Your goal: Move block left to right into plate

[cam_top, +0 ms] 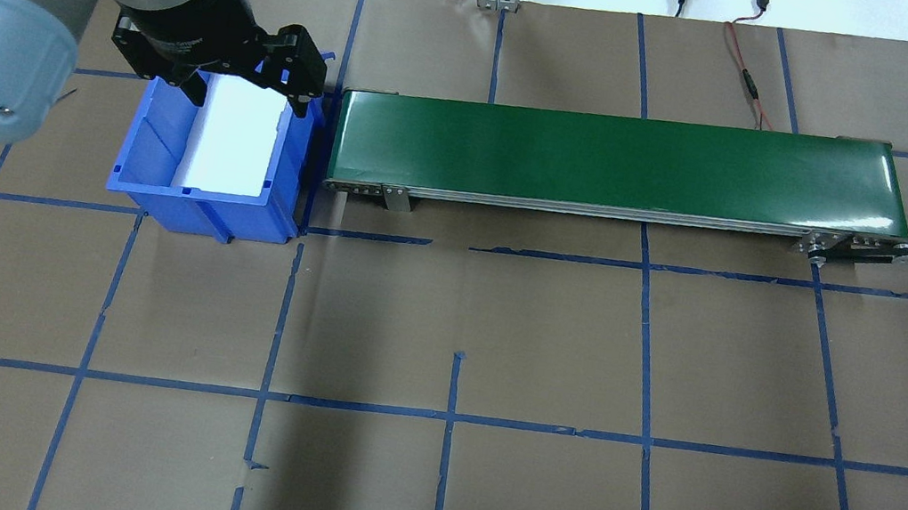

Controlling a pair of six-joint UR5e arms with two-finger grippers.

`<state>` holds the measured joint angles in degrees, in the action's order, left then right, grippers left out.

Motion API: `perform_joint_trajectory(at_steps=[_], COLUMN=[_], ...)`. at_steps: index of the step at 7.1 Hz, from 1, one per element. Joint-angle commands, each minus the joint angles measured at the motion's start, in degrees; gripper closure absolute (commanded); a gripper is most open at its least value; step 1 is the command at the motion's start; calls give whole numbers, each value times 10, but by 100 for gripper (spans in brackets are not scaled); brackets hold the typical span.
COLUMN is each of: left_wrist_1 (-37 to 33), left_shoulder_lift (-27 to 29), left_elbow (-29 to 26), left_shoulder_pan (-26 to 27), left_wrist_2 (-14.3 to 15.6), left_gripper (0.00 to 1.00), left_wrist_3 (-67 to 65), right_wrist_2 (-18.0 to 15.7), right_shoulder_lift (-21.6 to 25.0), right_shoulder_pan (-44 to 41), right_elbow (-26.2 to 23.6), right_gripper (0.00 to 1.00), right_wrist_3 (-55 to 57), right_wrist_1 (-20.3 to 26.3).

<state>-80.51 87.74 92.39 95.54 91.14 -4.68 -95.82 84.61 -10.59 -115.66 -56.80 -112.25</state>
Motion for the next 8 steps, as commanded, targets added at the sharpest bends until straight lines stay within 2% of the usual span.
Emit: perform_joint_trajectory(at_steps=[1, 3, 6, 7, 8], left_wrist_1=[1, 0, 0, -1, 0], left_shoulder_lift=[1, -5, -2, -2, -2], left_elbow=[1, 2, 2, 3, 3], left_shoulder_pan=[0, -4, -2, -2, -1], left_wrist_2=[0, 2, 3, 2, 1], left_gripper=[0, 0, 0, 0, 0], left_wrist_3=[0, 3, -1, -1, -1], right_wrist_2=[9, 11, 3, 7, 0], right_shoulder_lift=[-8, -9, -12, 4, 15], right_shoulder_pan=[11, 12, 14, -9, -66], right_elbow=[1, 3, 5, 7, 28], right_gripper=[34, 9, 0, 0, 0], right_wrist_3=[1, 1, -2, -1, 9], right_wrist_1=[-17, -18, -13, -12, -3])
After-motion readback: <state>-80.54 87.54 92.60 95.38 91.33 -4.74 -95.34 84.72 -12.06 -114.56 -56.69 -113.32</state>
